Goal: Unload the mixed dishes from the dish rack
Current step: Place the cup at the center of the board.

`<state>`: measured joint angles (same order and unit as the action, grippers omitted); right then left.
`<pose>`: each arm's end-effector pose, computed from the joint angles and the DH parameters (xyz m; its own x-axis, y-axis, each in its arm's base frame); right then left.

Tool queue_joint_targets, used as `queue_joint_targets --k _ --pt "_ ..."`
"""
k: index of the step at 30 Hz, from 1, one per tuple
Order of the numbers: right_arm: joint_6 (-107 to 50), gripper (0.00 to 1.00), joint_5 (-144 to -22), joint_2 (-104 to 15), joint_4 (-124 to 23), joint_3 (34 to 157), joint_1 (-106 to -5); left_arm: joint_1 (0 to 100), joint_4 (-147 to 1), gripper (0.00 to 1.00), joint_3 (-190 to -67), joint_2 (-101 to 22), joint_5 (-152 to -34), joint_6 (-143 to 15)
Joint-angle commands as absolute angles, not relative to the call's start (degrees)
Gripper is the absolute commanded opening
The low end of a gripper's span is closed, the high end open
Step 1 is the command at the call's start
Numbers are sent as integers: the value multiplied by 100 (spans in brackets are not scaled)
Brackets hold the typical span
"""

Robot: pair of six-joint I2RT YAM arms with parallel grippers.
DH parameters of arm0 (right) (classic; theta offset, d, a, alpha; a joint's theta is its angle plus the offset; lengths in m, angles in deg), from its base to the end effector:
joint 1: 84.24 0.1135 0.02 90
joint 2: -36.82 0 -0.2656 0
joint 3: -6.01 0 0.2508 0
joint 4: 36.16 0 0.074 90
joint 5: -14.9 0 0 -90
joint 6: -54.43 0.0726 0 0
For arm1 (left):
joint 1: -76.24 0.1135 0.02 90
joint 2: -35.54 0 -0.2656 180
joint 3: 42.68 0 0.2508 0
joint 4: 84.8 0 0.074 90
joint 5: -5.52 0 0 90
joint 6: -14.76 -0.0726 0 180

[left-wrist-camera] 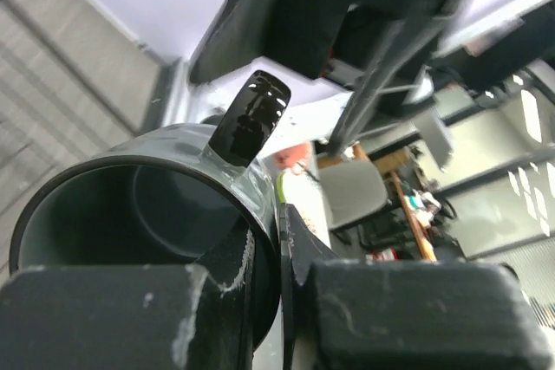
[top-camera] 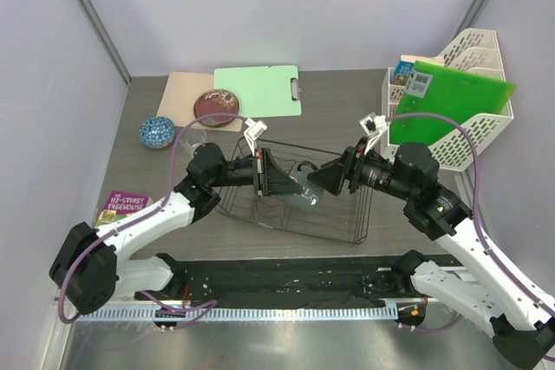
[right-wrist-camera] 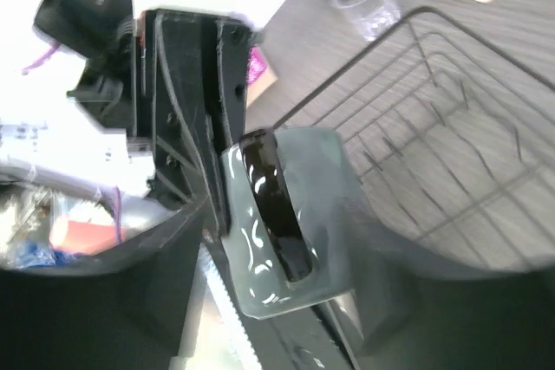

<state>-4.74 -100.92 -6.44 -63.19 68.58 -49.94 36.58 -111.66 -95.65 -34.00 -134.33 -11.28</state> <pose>0.1485 0.1396 0.3597 -0.5380 0.1915 -0.8209 -0.6849 0.4685 0.5581 0.1851 -0.2255 0.3124 -0.8296 -0.0648 -0.5546 0.5584 -0.0952 -0.8241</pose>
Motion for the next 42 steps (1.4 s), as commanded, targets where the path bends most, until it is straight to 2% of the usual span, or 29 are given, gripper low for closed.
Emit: queue_joint_targets --k 1,2,4,7,9,12,20,22,26,33,42 --pt "-446 81 -9112 -555 -6546 7294 -4988 3721 -9807 0 -10063 -2933 -12624 -2013" --pt "-454 92 -8900 -485 -6607 7285 -4988 3756 -9655 0 -10125 -2863 -12545 -2074" --pt "-446 100 -8522 -352 -6783 7250 -4979 3897 -9129 0 -10362 -2827 -12273 -2276" --pt "-428 100 -7644 -238 -7117 7206 -4996 4107 -8557 0 -10670 -2748 -11747 -2557" --pt "-428 100 -6757 -229 -7484 7197 -4988 4222 -7661 0 -11011 -2748 -11289 -2768" --pt "-428 100 -6202 -194 -7759 7127 -4988 4380 -6272 0 -11608 -2827 -10174 -3260" --pt "-437 98 -6094 -80 -7768 6837 -4988 4749 -3346 0 -13927 -3890 -6565 -4254" --pt "-463 98 -6112 -53 -7768 6775 -4988 4828 -2773 0 -14229 -4092 -6165 -4395" --pt "-498 98 -6077 78 -7760 6609 -4988 5529 -2517 0 -14231 -4058 -5934 -4449" --pt "-516 98 -6235 70 -7628 6433 -4988 7007 -2630 0 -13256 -3935 -6918 -3939" --pt "-323 97 -6560 -9 -7320 6081 -4988 7131 -2999 0 -12456 -4268 -6927 -3798"
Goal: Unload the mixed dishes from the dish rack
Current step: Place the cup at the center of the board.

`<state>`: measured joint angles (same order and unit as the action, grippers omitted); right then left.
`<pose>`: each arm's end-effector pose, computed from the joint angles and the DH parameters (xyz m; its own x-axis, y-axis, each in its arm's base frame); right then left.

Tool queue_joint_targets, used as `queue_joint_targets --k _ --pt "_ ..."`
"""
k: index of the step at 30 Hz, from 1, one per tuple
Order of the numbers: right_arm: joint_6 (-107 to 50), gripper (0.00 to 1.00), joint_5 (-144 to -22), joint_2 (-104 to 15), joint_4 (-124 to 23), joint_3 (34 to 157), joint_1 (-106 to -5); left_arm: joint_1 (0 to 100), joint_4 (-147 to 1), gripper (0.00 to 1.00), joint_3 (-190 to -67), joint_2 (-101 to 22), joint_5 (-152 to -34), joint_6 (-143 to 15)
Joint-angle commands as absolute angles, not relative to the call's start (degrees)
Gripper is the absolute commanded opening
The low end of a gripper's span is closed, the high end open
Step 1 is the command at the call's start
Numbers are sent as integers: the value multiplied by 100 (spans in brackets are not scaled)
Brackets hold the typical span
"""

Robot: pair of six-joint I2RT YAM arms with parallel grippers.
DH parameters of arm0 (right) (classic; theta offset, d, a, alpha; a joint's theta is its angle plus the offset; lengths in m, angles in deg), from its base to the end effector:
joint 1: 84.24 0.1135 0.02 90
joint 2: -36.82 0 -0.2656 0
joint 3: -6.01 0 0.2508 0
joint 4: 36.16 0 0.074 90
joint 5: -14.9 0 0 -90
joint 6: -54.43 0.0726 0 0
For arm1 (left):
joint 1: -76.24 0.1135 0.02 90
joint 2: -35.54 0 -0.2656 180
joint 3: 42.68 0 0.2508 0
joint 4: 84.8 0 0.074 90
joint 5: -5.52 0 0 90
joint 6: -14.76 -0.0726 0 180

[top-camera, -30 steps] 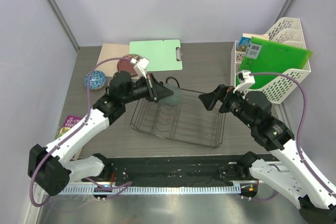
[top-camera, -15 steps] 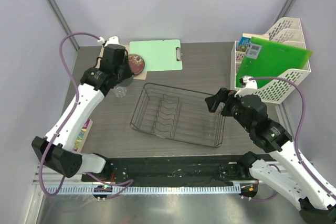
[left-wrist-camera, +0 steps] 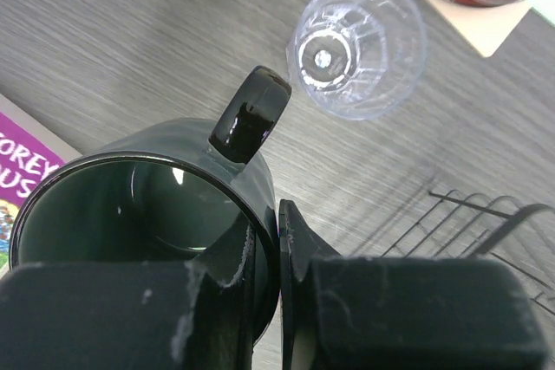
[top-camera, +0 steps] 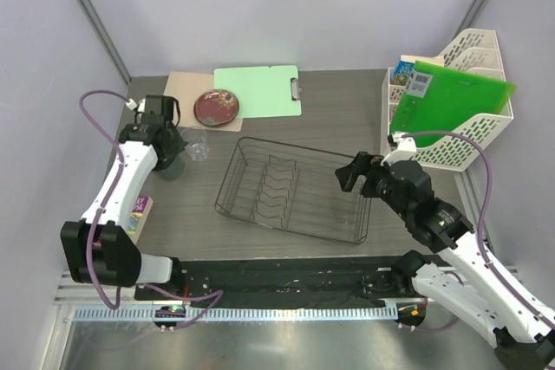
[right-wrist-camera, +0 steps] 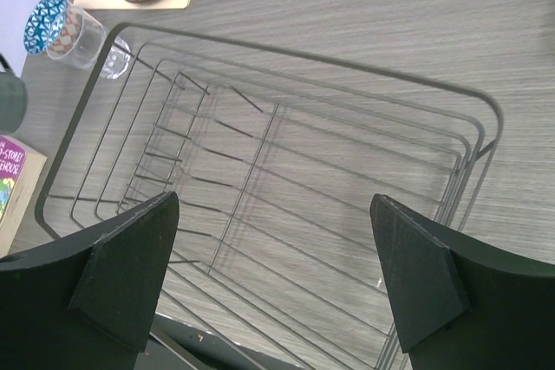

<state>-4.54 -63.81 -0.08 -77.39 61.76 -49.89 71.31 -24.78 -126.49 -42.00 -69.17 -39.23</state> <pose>0.1560 0.0894 0.2987 -0.4776 0.2859 -0.8308 -0.1840 0.8920 0.4128 0.2977 -0.0064 0.2841 -0.6072 -0.5168 -0.6035 -0.5312 0.8289 -0.1754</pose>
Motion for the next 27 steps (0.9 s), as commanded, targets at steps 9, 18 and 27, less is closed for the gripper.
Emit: queue_joint_targets --k 9,18,27 --pt "-305 97 -6622 61 -7250 5923 -4979 7167 -3535 0 -11989 -5086 -7015 -3604" --pt "-358 97 -6596 9 -7258 5826 -4988 7175 -3852 1 -11840 -5437 -6559 -3736" --pt "-384 97 -6569 -88 -7293 5756 -4987 7184 -3502 37 -12076 -5824 -6462 -3710"
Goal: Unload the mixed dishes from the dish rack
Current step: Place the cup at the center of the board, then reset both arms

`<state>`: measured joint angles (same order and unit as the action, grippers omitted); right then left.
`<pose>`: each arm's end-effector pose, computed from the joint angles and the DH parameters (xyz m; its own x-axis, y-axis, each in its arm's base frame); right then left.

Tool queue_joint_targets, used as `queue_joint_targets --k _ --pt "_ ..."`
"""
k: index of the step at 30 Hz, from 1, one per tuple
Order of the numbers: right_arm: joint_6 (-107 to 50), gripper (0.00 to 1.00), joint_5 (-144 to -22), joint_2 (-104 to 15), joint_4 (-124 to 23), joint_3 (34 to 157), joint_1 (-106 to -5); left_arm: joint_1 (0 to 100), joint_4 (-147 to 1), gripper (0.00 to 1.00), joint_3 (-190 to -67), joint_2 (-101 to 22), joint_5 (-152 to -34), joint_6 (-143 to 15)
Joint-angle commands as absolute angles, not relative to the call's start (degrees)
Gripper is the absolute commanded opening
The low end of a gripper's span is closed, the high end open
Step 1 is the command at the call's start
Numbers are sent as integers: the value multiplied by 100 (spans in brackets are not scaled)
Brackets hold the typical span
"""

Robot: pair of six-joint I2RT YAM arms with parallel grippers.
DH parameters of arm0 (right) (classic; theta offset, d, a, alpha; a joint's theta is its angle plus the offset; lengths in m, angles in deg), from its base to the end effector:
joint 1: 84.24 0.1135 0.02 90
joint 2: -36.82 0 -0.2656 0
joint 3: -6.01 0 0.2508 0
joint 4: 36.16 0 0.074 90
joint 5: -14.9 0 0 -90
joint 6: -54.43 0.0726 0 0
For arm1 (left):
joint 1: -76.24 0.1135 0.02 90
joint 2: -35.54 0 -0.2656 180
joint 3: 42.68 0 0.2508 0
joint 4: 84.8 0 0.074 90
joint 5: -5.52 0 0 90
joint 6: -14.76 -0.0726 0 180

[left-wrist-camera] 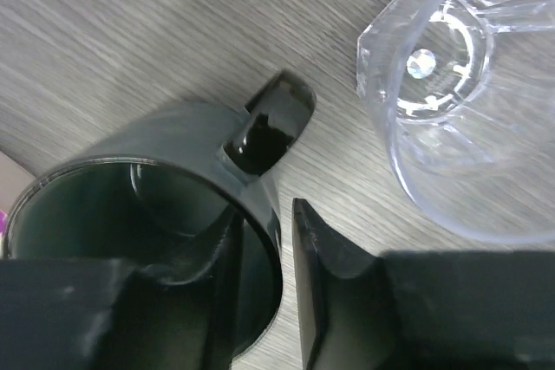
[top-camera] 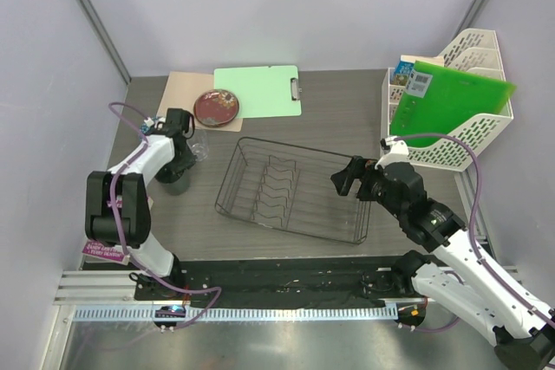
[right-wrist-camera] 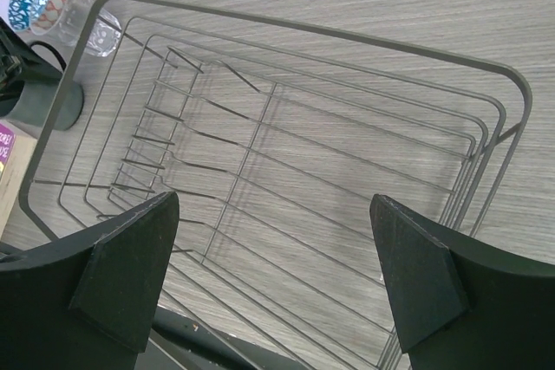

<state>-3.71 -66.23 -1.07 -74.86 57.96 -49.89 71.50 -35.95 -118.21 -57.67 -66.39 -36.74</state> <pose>0.1600 0.0958 0.2768 -0.5255 0.2725 -0.8059 -0.1935 0.8842 0.4252 0.3315 -0.0049 0.1713 -0.6876 -0.5368 -0.4890 -0.6040 0.7966 -0.0250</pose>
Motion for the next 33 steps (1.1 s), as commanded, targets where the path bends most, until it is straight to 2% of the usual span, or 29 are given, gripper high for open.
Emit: queue_joint_targets --k 1,4,9,10,18,21,25,29,33 --pt "-376 97 -6552 -80 -7294 5747 -4988 7184 -3475 48 -12094 -5763 -6444 -3701" --pt "-349 97 -6525 -71 -7320 5712 -4988 7184 -3414 65 -12077 -5570 -6400 -3640" --pt "-340 97 -6508 -123 -7302 5747 -4988 7184 -3045 85 -12331 -4964 -6330 -3543" --pt "-349 97 -6490 -132 -7302 5773 -4979 7184 -2913 100 -12366 -4850 -6295 -3517" --pt "-384 97 -6437 -369 -7223 5843 -4988 6807 -2473 100 -12622 -3566 -5996 -3481" --pt "-305 97 -6490 -466 -7057 5756 -4987 6132 -2429 100 -12604 -3206 -5760 -3621" --pt "-296 96 -6508 -598 -6925 5685 -4979 4325 -2332 100 -12455 -2784 -4217 -3605" --pt "-252 96 -6420 -703 -6863 5712 -4979 3452 -2279 100 -12271 -2634 -3835 -3403" --pt "-217 96 -6367 -800 -6863 5825 -4987 3071 -2200 100 -12235 -2765 -3833 -3350"
